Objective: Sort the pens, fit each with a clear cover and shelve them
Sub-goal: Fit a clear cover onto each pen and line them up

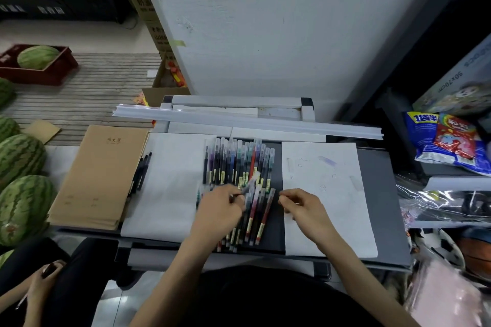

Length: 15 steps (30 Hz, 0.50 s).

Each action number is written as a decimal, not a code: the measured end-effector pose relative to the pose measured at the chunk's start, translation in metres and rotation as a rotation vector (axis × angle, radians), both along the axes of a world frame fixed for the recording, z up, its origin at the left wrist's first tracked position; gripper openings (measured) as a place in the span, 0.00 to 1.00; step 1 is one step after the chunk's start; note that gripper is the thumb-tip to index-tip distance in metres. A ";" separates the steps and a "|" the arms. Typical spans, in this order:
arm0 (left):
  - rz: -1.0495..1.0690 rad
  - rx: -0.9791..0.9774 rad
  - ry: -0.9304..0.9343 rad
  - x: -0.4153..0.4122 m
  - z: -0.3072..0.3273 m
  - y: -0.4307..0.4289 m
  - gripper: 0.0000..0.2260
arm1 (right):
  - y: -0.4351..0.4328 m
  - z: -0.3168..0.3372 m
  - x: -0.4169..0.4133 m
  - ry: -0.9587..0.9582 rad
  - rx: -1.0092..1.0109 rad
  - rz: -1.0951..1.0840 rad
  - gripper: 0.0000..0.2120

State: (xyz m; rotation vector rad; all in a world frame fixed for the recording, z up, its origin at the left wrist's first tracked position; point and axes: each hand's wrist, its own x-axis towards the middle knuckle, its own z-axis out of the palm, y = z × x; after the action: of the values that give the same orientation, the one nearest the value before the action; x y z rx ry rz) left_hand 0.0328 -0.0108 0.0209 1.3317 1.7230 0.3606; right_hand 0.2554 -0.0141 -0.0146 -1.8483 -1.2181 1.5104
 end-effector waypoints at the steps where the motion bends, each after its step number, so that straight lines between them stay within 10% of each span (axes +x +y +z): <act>1: 0.058 0.025 0.044 -0.008 -0.002 0.000 0.05 | 0.002 -0.005 0.004 -0.123 0.042 0.035 0.07; 15: 0.397 0.070 0.339 -0.076 -0.047 -0.022 0.08 | 0.057 -0.021 0.008 -0.671 0.336 0.306 0.21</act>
State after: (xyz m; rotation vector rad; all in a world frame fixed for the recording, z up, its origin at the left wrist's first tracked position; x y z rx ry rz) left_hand -0.0435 -0.0325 -0.0260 1.1407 2.2876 0.4391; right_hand 0.2635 0.0428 -0.0354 -2.0559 -1.9904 0.7319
